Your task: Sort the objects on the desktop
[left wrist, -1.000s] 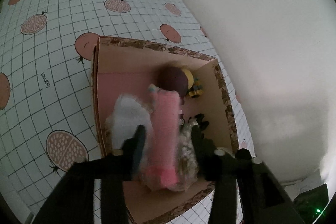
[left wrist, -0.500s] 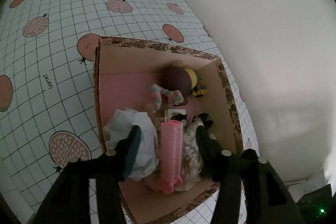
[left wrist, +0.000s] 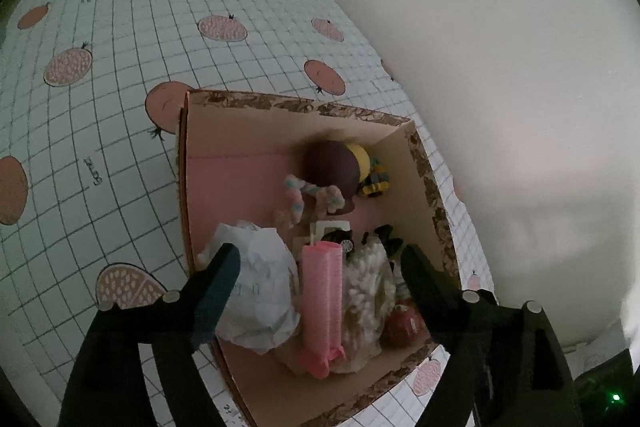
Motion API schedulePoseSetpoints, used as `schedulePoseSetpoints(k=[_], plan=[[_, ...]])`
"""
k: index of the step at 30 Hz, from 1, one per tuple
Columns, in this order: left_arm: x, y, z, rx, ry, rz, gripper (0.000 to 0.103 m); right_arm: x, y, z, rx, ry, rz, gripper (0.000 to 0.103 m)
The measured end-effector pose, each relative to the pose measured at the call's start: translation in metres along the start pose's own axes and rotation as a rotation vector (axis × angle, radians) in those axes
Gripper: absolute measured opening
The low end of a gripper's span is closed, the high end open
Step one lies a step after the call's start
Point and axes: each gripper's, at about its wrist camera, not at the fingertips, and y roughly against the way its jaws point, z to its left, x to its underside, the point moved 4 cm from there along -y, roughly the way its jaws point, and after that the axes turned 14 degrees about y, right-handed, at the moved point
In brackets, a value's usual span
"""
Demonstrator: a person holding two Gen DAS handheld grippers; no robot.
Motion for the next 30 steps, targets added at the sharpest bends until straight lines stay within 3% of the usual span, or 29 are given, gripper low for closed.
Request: schedulePoseSetpoints(k=[5, 10, 30], plan=[[-0.001, 0.002, -0.001, -0.015, -0.016, -0.025, 0.085, 0.0, 0.001, -0.001, 0.008, -0.006, -0.003, 0.097], [-0.002, 0.002, -0.002, -0.035, -0.035, -0.047, 0.086, 0.0, 0.0, -0.004, 0.016, -0.016, -0.003, 0.101], [-0.002, 0.009, -0.003, -0.058, -0.062, -0.061, 0.086, 0.0, 0.011, -0.015, 0.03, -0.062, 0.022, 0.101]])
